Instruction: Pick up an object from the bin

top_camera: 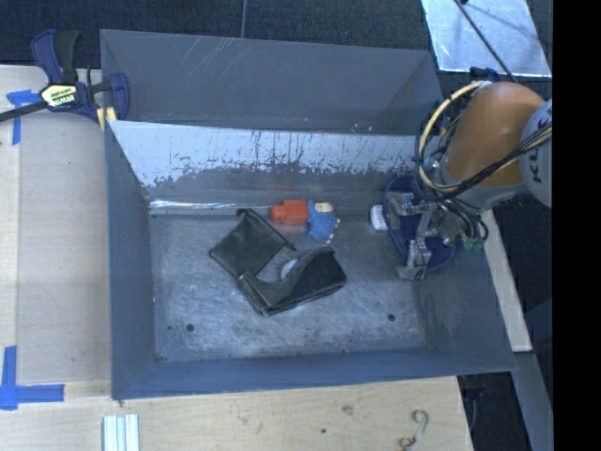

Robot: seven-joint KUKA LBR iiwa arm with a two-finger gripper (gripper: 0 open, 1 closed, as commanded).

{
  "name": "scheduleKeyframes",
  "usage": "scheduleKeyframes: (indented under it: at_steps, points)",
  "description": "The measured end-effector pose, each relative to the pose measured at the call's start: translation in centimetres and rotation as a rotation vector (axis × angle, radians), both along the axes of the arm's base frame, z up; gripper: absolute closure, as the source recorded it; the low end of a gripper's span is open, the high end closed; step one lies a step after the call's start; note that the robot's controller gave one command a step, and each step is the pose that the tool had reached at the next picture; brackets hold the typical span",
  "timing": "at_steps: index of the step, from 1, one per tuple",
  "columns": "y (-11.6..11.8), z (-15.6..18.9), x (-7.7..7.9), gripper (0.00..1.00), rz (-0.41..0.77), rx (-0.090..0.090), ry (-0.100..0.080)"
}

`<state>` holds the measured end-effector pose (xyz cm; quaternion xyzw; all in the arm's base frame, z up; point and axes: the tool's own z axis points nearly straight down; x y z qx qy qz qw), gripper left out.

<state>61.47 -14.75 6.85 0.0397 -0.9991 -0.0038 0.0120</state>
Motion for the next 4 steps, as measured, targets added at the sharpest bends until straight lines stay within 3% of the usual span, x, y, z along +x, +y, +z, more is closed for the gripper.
scheduleKeyframes:
  at_steps: [1, 2, 3, 4]
  points:
    - [-1.0, 0.3, -5.3, 0.0, 0.028, -0.004, -0.029]
    - [-0.8, 0.1, -5.3, 1.0, 0.032, 0.0, -0.02]
    - [-1.0, 2.5, -6.5, 1.0, 0.035, -0.005, -0.027]
    - [-1.0, 2.4, -6.5, 0.0, 0.035, -0.006, -0.025]
